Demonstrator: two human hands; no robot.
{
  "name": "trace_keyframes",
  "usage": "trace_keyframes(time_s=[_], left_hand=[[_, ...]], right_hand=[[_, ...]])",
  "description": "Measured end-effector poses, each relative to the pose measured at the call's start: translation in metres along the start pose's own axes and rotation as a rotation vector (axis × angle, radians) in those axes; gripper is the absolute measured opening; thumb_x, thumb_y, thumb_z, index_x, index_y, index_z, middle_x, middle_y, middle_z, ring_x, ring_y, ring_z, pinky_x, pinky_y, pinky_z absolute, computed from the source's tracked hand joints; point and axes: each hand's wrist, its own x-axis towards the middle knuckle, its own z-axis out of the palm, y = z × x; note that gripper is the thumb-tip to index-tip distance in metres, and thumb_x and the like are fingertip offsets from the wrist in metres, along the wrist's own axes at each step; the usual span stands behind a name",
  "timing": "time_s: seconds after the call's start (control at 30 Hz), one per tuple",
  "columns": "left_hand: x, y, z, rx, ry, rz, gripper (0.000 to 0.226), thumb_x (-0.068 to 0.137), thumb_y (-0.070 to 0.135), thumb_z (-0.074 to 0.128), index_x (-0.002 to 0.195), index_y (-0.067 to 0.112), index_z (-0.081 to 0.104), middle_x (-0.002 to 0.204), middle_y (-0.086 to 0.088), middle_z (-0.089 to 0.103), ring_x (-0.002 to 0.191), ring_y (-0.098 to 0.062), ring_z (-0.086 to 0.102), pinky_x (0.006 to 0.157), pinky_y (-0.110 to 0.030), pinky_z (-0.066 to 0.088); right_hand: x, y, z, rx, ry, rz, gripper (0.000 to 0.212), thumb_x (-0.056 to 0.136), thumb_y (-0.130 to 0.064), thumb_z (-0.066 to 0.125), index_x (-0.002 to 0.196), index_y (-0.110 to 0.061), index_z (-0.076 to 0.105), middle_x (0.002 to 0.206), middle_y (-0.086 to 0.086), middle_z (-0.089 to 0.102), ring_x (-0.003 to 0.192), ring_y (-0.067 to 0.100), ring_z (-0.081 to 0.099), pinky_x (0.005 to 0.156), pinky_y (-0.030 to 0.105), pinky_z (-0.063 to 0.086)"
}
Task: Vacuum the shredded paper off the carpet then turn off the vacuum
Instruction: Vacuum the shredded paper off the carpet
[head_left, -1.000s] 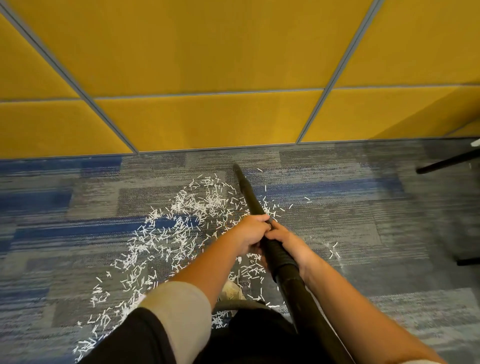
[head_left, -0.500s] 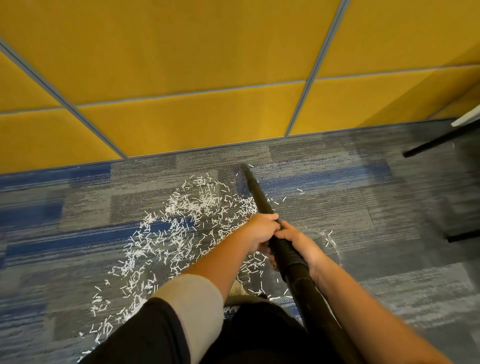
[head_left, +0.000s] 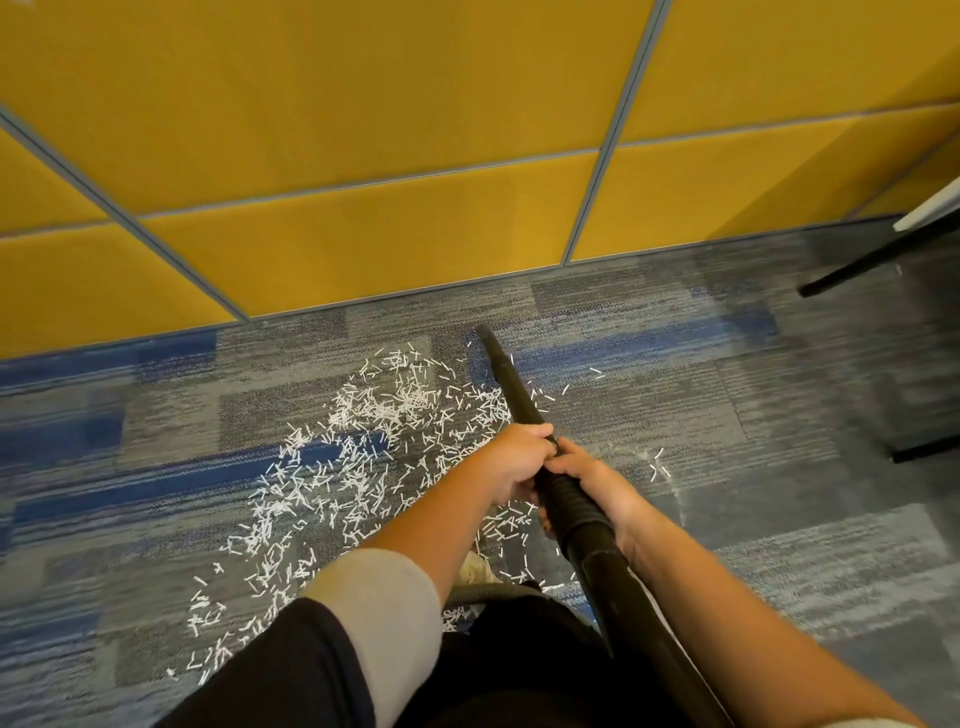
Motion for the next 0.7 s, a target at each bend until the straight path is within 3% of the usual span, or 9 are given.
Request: trace_keyframes(time_s=[0.17,0.27,0.4,0.53,0.7], left_hand=[[-0.012,-0.013,-0.009,-0.047,0.029,-0.006,0.048,0.097,0.006,0.043,0.141,0.025,0.042,0.117,-0.011,0.055,0.072,-0.017,0.052,0.054,-0.029,0.047],[-0.017,-0.018,-0.009,-0.070,0.033,-0.010,0.047,0.096,0.006,0.043,0.140,0.024,0.043,0.122,-0.015,0.056,0.081,-0.022,0.054,0.058,-0.031,0.048],[-0.021,-0.021,-0.005,-0.073,0.045,-0.006,0.046,0.097,0.007,0.044,0.140,0.024,0.043,0.104,-0.010,0.057,0.070,-0.017,0.051,0.057,-0.029,0.045],[-0.025,-0.024,0.002,-0.028,0.029,-0.008,0.046,0.098,0.009,0.044,0.141,0.024,0.041,0.104,-0.009,0.056,0.068,-0.017,0.053,0.056,-0.030,0.049],[-0.030,-0.029,0.016,0.014,0.009,0.013,0.047,0.098,0.009,0.043,0.142,0.023,0.040,0.089,-0.003,0.052,0.057,-0.012,0.047,0.047,-0.026,0.048]], right_hand=[[-0.006,0.007,0.013,-0.085,-0.046,0.011,0.037,0.094,-0.004,0.040,0.125,-0.022,0.043,0.074,0.016,0.052,0.042,0.022,0.049,0.037,0.025,0.046],[-0.011,0.011,0.015,-0.124,-0.057,0.016,0.036,0.093,-0.004,0.040,0.125,-0.021,0.043,0.075,0.017,0.051,0.042,0.022,0.050,0.038,0.025,0.047],[-0.017,0.014,0.015,-0.089,-0.064,0.027,0.034,0.093,-0.004,0.039,0.122,-0.021,0.043,0.073,0.017,0.052,0.041,0.022,0.051,0.038,0.024,0.047],[-0.022,0.020,0.005,-0.069,-0.042,0.056,0.039,0.093,-0.006,0.042,0.128,-0.024,0.042,0.077,0.019,0.054,0.043,0.023,0.053,0.038,0.026,0.048],[-0.036,0.026,-0.001,-0.020,-0.060,0.044,0.027,0.095,-0.006,0.039,0.111,-0.026,0.048,0.067,0.017,0.052,0.041,0.022,0.051,0.039,0.026,0.048]])
